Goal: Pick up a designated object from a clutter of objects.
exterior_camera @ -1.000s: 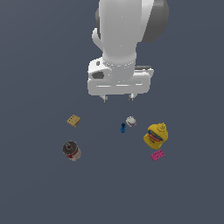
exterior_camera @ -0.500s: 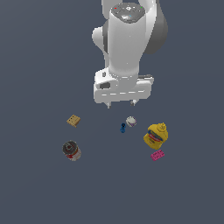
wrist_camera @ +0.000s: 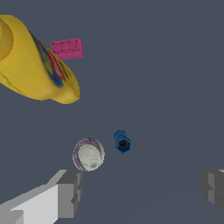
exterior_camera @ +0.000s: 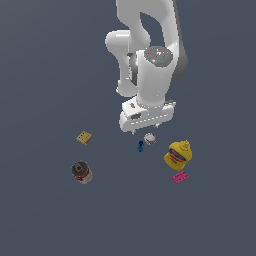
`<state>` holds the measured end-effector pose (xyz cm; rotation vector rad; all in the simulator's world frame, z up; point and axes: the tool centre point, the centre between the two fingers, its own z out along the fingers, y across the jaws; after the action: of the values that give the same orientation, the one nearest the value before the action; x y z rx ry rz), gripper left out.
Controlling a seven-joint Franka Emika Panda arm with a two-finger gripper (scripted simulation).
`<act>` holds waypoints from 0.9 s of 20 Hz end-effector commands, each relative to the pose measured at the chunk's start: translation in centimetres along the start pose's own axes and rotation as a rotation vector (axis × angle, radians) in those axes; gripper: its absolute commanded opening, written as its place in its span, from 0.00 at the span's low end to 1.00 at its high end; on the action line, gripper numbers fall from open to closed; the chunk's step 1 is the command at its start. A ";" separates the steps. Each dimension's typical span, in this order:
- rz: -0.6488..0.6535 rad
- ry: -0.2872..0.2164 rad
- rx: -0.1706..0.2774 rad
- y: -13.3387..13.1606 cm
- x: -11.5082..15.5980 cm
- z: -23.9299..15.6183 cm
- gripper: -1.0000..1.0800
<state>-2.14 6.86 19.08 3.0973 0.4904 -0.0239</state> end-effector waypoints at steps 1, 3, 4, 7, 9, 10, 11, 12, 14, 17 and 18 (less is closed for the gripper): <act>-0.063 0.002 -0.004 -1.2 -0.5 2.2 0.96; -0.113 0.004 -0.006 -2.2 -0.9 3.9 0.96; -0.136 0.005 -0.006 -2.7 -1.2 4.7 0.96; -0.197 0.008 -0.006 -3.9 -1.9 6.6 0.96; -0.232 0.010 -0.005 -4.6 -2.4 7.7 0.96; -0.247 0.011 -0.004 -5.0 -2.6 8.1 0.96; -0.261 0.012 -0.004 -5.3 -2.8 8.5 0.96; -0.274 0.013 -0.003 -5.5 -3.0 8.9 0.96; -0.295 0.014 -0.002 -6.0 -3.4 9.5 0.96; -0.317 0.016 0.000 -6.4 -3.7 10.1 0.96; -0.322 0.016 0.000 -6.5 -3.8 10.3 0.96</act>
<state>-7.73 11.68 9.11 2.9877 0.9669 -0.0030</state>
